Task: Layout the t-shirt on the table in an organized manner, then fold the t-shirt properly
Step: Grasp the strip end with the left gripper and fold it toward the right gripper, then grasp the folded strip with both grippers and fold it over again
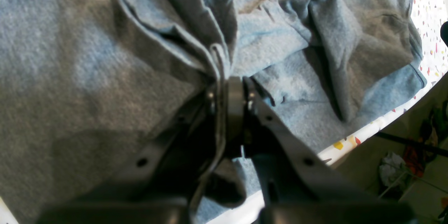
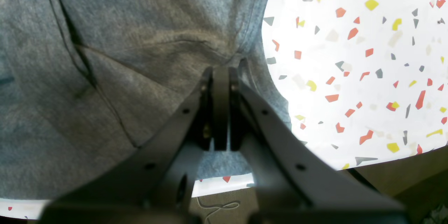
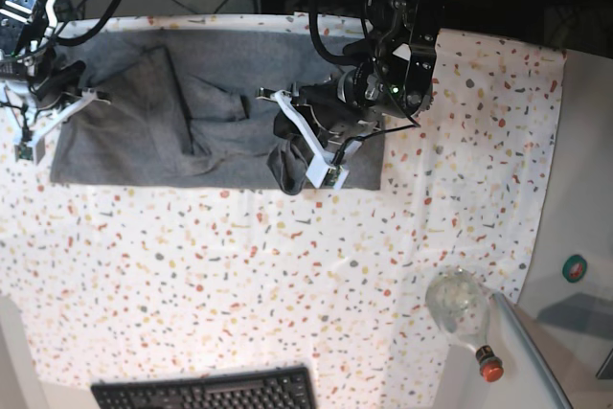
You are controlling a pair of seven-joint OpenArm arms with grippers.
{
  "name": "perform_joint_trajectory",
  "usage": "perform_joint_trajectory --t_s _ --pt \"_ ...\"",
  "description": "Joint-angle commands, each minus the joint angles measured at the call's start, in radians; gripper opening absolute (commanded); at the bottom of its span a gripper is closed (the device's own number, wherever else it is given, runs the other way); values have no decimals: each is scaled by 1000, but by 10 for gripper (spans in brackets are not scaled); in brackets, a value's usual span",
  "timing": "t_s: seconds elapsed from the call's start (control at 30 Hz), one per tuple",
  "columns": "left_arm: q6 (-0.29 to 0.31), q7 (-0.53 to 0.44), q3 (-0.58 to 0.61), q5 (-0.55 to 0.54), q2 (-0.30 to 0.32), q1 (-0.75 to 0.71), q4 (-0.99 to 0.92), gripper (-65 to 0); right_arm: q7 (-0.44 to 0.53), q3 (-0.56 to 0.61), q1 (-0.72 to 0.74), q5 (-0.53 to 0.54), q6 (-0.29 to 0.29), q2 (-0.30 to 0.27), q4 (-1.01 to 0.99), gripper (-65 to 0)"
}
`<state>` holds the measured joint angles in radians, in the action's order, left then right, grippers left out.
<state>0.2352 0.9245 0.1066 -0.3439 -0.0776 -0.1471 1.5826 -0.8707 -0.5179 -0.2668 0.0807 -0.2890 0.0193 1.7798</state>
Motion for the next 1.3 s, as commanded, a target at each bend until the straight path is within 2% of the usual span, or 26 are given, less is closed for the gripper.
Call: perform_joint_trajectory --t_s 0.0,0.07,0.1,0.23,0.3,0.37,0.43,0.57,0.63,0.67,0.7,0.77,0.8,0.9,0.97,1.0,1.07,1.13,1.17,1.27 --pt "6 -18 3 -17 -6 13 17 -650 17 -3 5 4 -2 -9 16 -650" --pt "6 -18 3 -17 -6 13 17 -650 17 -3 5 4 -2 -9 16 -650" --pt "6 -18 3 -17 -6 13 17 -612 17 -3 5 4 -2 -9 16 -650" --pt "6 -18 11 -19 -8 30 15 -359 17 -3 5 4 -2 -9 16 -650" --pt "10 -18 64 -19 -1 42 9 -258 17 -3 5 4 -2 -9 16 -650" --pt "13 -18 138 -19 0 77 -3 -184 17 -2 5 4 -2 -9 16 -650" --pt "14 -17 219 -19 0 117 -37 -153 17 0 7 4 -2 -9 16 -650" --pt "16 -12 407 -21 -8 221 -60 -197 17 -3 24 4 -2 -9 16 -650" --pt "16 -9 408 -21 0 246 -1 -263 17 -3 30 4 -2 -11 22 -650" --pt "14 -6 370 -21 5 244 34 -313 17 -3 31 4 -2 -18 27 -650" --pt "14 6 304 -21 29 225 75 -388 17 -5 39 4 -2 -29 36 -650" --pt "14 43 120 -21 80 174 140 -581 12 -38 56 8 -2 -28 48 -650" --pt "14 55 21 -21 101 146 155 -650 9 -69 74 23 -2 -28 53 -650" --pt "17 60 -290 -21 174 65 143 -650 -8 -195 102 182 -2 -31 48 -650" --pt "34 55 -427 -21 229 16 124 -650 -55 -264 107 334 -3 -42 35 -443" --pt "53 41 -468 -21 255 -10 117 -650 -78 -285 107 405 -14 -66 18 -359" --pt "115 -3 -540 -21 281 -59 95 -650 -126 -292 107 555 -74 -117 -53 -239" --pt "175 -57 -594 -19 284 -102 72 -650 -146 -295 107 684 -121 -158 -168 -198" --pt "184 -80 -614 -17 281 -119 62 -650 -144 -287 110 721 -121 -178 -229 -197" --pt "184 -146 -626 -16 276 -151 26 -650 -144 -287 163 735 -123 -229 -404 -197"
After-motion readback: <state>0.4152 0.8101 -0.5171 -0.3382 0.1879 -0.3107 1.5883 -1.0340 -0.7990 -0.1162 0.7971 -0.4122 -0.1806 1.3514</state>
